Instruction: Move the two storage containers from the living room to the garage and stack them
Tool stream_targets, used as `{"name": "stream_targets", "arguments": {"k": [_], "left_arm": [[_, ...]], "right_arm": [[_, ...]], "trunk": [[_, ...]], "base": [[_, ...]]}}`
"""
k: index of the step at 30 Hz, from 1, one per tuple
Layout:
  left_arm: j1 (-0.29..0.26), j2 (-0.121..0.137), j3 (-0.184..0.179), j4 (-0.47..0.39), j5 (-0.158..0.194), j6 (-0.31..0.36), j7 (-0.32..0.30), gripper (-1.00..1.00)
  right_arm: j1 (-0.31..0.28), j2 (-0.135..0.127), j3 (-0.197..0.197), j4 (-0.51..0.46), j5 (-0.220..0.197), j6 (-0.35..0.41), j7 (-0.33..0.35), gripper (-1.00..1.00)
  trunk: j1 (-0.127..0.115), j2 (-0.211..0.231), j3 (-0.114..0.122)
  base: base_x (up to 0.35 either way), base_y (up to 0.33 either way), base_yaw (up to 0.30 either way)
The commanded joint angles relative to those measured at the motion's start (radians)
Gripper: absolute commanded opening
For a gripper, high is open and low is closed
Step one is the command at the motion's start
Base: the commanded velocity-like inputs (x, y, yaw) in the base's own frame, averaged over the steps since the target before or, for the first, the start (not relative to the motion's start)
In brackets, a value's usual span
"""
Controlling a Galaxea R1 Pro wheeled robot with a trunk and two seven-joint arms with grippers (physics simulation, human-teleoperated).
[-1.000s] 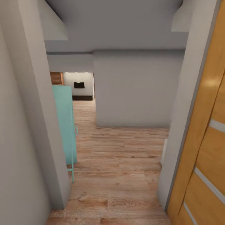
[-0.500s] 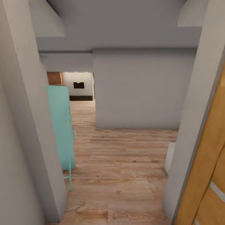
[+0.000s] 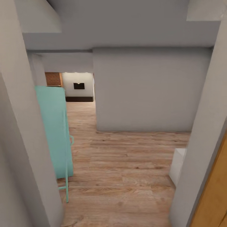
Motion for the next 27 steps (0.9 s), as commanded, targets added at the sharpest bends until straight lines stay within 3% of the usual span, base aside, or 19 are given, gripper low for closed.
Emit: {"name": "stream_targets", "arguments": {"k": [1, 27], "left_arm": [[-0.001, 0.0, -0.008, 0.001, 0.011, -0.003, -0.004, 1.0], [-0.001, 0.0, -0.008, 0.001, 0.011, -0.003, -0.004, 1.0]], "right_arm": [[-0.001, 0.0, 0.009, 0.003, -0.009, -0.006, 0.0, 1.0], [-0.001, 0.001, 0.009, 0.003, -0.009, -0.006, 0.0, 1.0]], "trunk": [[0.001, -0.001, -0.001], [0.001, -0.001, -0.001]], "base": [[0.325, 0.0, 0.0], [0.325, 0.0, 0.0]]}}
